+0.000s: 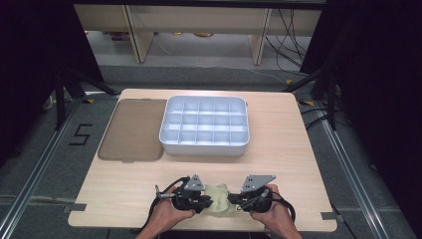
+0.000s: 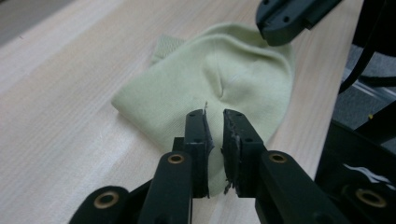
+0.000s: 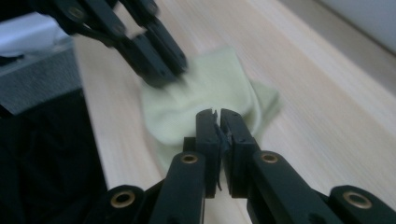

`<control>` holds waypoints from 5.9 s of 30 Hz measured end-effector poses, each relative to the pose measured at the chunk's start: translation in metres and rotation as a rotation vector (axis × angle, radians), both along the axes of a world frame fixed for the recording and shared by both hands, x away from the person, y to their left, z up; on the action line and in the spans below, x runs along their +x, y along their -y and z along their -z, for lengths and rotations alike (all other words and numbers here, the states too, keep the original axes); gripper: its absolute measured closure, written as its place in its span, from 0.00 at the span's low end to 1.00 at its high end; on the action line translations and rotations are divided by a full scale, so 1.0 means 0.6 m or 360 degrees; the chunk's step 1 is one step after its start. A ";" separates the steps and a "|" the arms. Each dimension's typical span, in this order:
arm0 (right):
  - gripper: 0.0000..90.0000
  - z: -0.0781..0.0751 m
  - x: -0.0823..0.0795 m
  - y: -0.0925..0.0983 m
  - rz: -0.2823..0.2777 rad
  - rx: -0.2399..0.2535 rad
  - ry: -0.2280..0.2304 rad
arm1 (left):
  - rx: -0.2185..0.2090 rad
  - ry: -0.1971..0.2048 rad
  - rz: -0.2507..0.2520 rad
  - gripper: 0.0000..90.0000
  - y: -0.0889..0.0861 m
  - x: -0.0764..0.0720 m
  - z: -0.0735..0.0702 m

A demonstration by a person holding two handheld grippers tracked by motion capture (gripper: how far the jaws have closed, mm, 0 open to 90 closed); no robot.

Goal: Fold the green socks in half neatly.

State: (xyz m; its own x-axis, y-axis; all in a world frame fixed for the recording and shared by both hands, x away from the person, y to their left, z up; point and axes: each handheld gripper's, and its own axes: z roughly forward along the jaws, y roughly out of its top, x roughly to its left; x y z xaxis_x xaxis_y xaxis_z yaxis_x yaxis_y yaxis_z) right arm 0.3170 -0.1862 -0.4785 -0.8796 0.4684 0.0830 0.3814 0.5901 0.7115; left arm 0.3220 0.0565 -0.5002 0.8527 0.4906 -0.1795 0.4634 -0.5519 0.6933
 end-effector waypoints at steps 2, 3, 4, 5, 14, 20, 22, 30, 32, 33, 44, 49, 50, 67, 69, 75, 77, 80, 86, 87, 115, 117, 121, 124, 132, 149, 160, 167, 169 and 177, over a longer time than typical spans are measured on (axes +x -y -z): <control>0.96 0.014 0.006 0.005 0.0046 -0.0075 -0.0006 | 0.0116 0.0033 0.0081 0.89 -0.003 0.005 0.002; 0.96 0.017 0.009 0.011 0.0047 -0.0127 -0.0015 | 0.0098 0.0029 0.0065 0.90 -0.002 0.004 0.004; 0.96 0.025 0.010 0.014 0.0071 -0.0124 -0.0022 | 0.0104 0.0031 0.0060 0.90 -0.002 0.004 0.004; 0.96 0.030 0.013 0.019 0.0059 -0.0153 -0.0043 | 0.0107 0.0031 0.0058 0.91 -0.002 0.003 0.003; 0.97 -0.007 0.022 0.011 0.0075 -0.0050 0.0078 | 0.0114 0.0049 0.0018 0.92 0.003 -0.004 0.003; 0.98 0.023 0.039 -0.017 0.0040 -0.0134 0.0034 | 0.0085 0.0039 -0.0012 0.92 0.004 -0.006 0.004; 0.98 0.033 0.046 -0.014 0.0073 -0.0142 0.0026 | 0.0078 0.0035 -0.0022 0.92 0.005 -0.007 0.005; 0.98 0.011 0.047 0.006 0.0102 -0.0122 0.0064 | 0.0073 0.0035 -0.0022 0.91 0.007 -0.011 0.003; 0.97 -0.001 0.041 0.007 0.0096 -0.0072 0.0063 | 0.0018 0.0026 -0.0070 0.91 0.007 -0.012 0.001; 0.97 -0.001 0.041 0.007 0.0096 -0.0072 0.0063 | 0.0018 0.0026 -0.0070 0.90 0.007 -0.012 0.001; 0.76 -0.007 -0.003 -0.020 0.0231 0.0011 -0.0036 | -0.0100 0.0058 -0.0177 0.88 -0.040 -0.023 -0.021; 0.82 0.014 -0.002 -0.030 0.0247 -0.0092 -0.0080 | -0.0104 0.0032 -0.0203 0.86 -0.055 -0.019 -0.017; 0.88 0.013 0.001 -0.028 0.0219 -0.0095 -0.0117 | -0.0070 0.0045 -0.0197 0.86 -0.058 -0.018 -0.018; 1.00 0.021 0.016 0.004 0.0191 -0.0155 -0.0128 | -0.0051 0.0131 -0.0102 0.88 -0.022 -0.027 -0.023; 1.00 0.026 0.016 0.002 0.0198 -0.0115 -0.0114 | -0.0129 0.0096 -0.0087 0.90 -0.011 -0.030 -0.024; 0.99 0.022 0.015 0.002 0.0202 -0.0117 -0.0125 | 0.0032 0.0141 0.0039 0.97 0.025 -0.037 -0.006; 0.98 0.020 0.016 0.005 0.0204 -0.0092 -0.0091 | 0.0070 0.0116 0.0033 0.99 0.029 -0.035 0.011; 0.96 0.006 0.015 0.011 0.0235 -0.0041 -0.0072 | 0.0080 0.0123 0.0048 0.99 0.025 -0.031 0.008; 1.00 -0.026 -0.010 0.012 0.0127 0.0031 0.0020 | 0.0071 0.0114 0.0031 0.99 0.026 -0.032 0.010; 1.00 -0.023 -0.013 0.008 0.0089 0.0017 0.0022 | 0.0079 0.0126 0.0024 0.99 0.026 -0.033 0.010; 1.00 0.025 0.055 -0.021 0.0124 -0.0170 -0.0004 | 0.0076 0.0141 -0.0093 0.99 0.027 0.037 0.006; 1.00 0.020 0.055 -0.013 0.0128 -0.0167 -0.0020 | 0.0068 0.0142 -0.0105 0.99 0.026 0.035 0.005; 1.00 0.000 0.036 0.002 0.0101 -0.0064 0.0001 | 0.0063 0.0141 -0.0115 0.98 0.027 0.031 0.002; 1.00 0.001 0.015 0.003 0.0050 -0.0081 -0.0023 | 0.0090 0.0156 -0.0077 0.98 0.028 0.033 0.005; 1.00 0.022 0.013 0.014 0.0094 -0.0140 -0.0082 | 0.0057 0.0150 -0.0129 0.98 0.024 0.033 0.003; 0.98 0.001 0.002 0.011 0.0074 -0.0057 0.0012 | -0.0213 -0.0134 -0.0260 0.66 -0.016 -0.014 -0.016; 0.94 0.000 -0.002 0.022 0.0079 -0.0058 -0.0008 | -0.0272 -0.0324 -0.0337 0.60 -0.012 -0.006 0.004; 0.93 -0.001 -0.005 0.022 0.0075 -0.0054 -0.0022 | -0.0211 -0.0370 -0.0339 0.58 0.000 -0.011 0.014; 0.93 0.000 -0.005 0.022 0.0082 -0.0051 -0.0020 | -0.0195 -0.0370 -0.0335 0.59 0.001 -0.011 0.015; 0.92 -0.001 -0.007 0.022 0.0063 -0.0039 -0.0025 | -0.0154 -0.0323 -0.0320 0.69 0.003 -0.007 0.015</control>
